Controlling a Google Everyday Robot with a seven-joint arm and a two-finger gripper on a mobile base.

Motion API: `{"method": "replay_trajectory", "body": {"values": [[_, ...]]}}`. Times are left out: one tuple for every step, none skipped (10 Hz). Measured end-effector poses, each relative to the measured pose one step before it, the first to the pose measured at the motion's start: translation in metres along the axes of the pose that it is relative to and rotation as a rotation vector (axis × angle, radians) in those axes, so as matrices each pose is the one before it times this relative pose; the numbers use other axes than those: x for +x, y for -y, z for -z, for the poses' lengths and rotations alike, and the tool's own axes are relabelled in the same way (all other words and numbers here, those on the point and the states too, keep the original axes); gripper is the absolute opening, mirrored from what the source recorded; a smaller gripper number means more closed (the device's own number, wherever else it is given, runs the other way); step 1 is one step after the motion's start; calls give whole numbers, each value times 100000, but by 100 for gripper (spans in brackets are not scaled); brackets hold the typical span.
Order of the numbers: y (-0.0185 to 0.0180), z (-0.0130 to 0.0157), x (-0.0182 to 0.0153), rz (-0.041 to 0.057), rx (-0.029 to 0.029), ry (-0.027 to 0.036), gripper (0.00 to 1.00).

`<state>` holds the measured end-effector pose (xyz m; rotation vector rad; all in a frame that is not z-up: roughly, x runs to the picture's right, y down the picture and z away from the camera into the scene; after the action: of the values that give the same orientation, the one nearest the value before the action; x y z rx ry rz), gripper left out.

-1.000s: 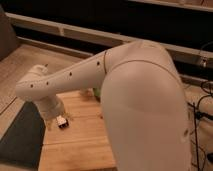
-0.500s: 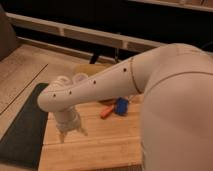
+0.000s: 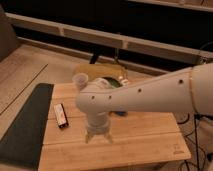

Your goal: Move the arm in a circular motion

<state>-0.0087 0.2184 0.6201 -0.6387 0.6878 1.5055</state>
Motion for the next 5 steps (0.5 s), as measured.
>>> {"method": "replay_trajectory", "body": {"values": [[2895, 356, 26, -7671, -812, 898, 65], [2746, 271, -246, -6836, -743, 772, 65], [3594, 188, -622, -8033, -270, 710, 65], [3130, 6, -967, -7186, -20, 416, 65], [2768, -31, -1361, -6471, 428, 563, 65]]}}
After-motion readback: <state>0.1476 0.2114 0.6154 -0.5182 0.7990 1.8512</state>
